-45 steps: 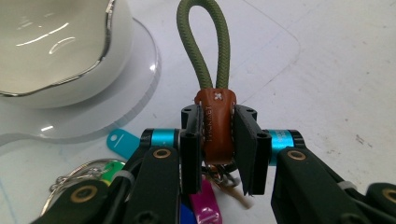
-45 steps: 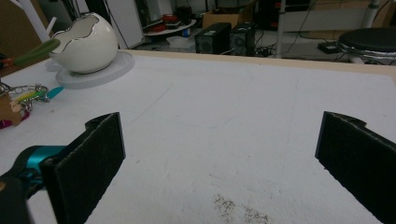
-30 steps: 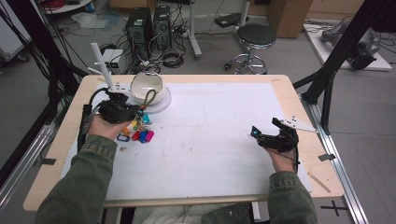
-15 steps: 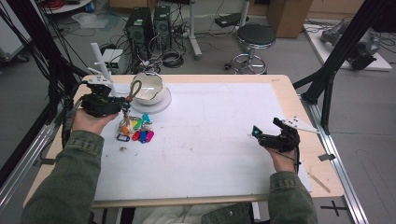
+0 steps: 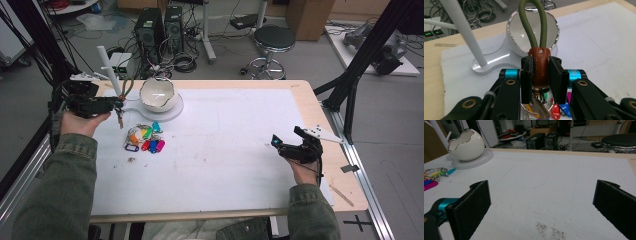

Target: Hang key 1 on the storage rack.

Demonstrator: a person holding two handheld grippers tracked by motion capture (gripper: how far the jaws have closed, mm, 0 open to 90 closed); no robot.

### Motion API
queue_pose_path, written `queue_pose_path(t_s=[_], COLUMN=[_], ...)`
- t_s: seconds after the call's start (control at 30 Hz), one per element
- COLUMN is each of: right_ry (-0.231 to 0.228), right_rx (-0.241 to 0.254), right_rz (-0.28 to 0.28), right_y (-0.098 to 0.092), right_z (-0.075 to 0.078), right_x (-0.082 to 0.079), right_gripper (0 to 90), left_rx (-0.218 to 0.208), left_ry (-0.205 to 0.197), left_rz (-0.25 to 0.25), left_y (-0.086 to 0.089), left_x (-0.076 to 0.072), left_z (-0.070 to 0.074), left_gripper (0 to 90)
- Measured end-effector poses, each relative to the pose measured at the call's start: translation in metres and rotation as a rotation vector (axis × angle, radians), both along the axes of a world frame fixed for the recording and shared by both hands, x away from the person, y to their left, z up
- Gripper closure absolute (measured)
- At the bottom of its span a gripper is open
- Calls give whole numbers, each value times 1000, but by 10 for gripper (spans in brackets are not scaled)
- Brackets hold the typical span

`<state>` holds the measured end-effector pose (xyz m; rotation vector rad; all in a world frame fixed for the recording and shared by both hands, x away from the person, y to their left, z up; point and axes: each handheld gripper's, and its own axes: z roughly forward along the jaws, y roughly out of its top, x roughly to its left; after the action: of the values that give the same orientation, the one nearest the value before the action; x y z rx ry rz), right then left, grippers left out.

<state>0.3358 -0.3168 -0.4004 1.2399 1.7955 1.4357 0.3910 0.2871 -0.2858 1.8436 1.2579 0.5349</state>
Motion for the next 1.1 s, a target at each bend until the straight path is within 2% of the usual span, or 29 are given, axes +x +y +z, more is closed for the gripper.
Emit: queue_pose_path(t_s=[0.2, 0.5, 0.63, 1.1], right_ry=[3, 3, 4, 4], right_rx=[-3, -2, 0, -5], right_rz=[1, 0, -2, 0], right_y=[0, 0, 0, -1], right_z=[0, 0, 0, 0], right_x=[0, 0, 0, 0], right_gripper=[6, 6, 6, 6], left_rx=[11, -10, -36, -66], left_ry=[-2, -21, -23, -22], left_rz=[28, 54, 65, 99], left_y=[13, 28, 35, 51], left_x=[3, 4, 6, 11], left_z=[5, 16, 16, 14], left_gripper=[729, 729, 729, 729])
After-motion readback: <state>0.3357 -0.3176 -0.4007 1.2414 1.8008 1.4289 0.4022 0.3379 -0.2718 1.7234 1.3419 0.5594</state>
